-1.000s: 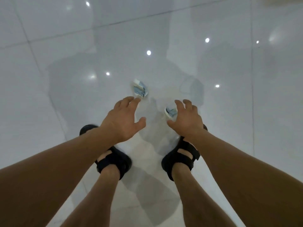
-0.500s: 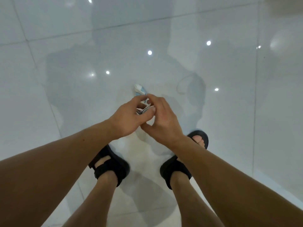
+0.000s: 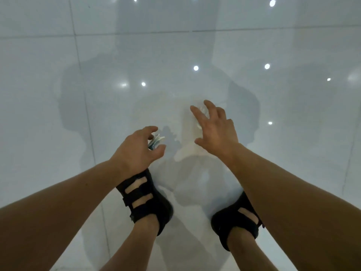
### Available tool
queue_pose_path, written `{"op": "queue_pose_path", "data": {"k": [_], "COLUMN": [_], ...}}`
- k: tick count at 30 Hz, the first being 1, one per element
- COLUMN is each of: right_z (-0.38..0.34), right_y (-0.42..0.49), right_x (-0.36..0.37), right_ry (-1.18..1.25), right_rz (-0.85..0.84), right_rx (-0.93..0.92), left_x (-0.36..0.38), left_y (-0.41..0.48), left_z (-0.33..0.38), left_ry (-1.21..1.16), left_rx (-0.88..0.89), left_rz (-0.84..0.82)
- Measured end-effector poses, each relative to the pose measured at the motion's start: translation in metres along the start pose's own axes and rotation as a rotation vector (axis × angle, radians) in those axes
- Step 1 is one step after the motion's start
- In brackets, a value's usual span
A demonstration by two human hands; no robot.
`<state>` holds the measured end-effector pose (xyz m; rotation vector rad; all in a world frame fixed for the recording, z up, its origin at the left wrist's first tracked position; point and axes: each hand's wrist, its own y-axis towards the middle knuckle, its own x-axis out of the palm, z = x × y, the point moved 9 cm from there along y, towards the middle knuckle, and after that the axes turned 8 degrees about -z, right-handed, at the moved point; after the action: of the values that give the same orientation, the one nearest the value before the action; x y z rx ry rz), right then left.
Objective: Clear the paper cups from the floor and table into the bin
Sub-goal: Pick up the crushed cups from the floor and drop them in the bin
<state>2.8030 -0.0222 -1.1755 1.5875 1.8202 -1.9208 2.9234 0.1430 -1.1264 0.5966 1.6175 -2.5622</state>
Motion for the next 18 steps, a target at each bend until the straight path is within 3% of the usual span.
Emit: {"op": "queue_pose_path", "data": {"k": [3,8,18], "right_z": [-0.004,-0.005,-0.116], "right_y": [0.006,-0.021,-0.134], "right_x": [0.01,-0.026,-0.3], "right_ry": [0.038,0.336,0.345], "right_rz": [0.022,0.033,0.169], "right_rx": [-0.018,0.008,-0.178], "left_x": [-0.006,-0.034,-0.212], "left_y": [0.003,-0.014,-0.186], "left_z": [-0.016,0.01,0.161], "left_ry": [-0.009,-0.001,0.03], "left_rx": [0.006,0.034,0.167], "left_rz": [0.018,0.038,0.255]}}
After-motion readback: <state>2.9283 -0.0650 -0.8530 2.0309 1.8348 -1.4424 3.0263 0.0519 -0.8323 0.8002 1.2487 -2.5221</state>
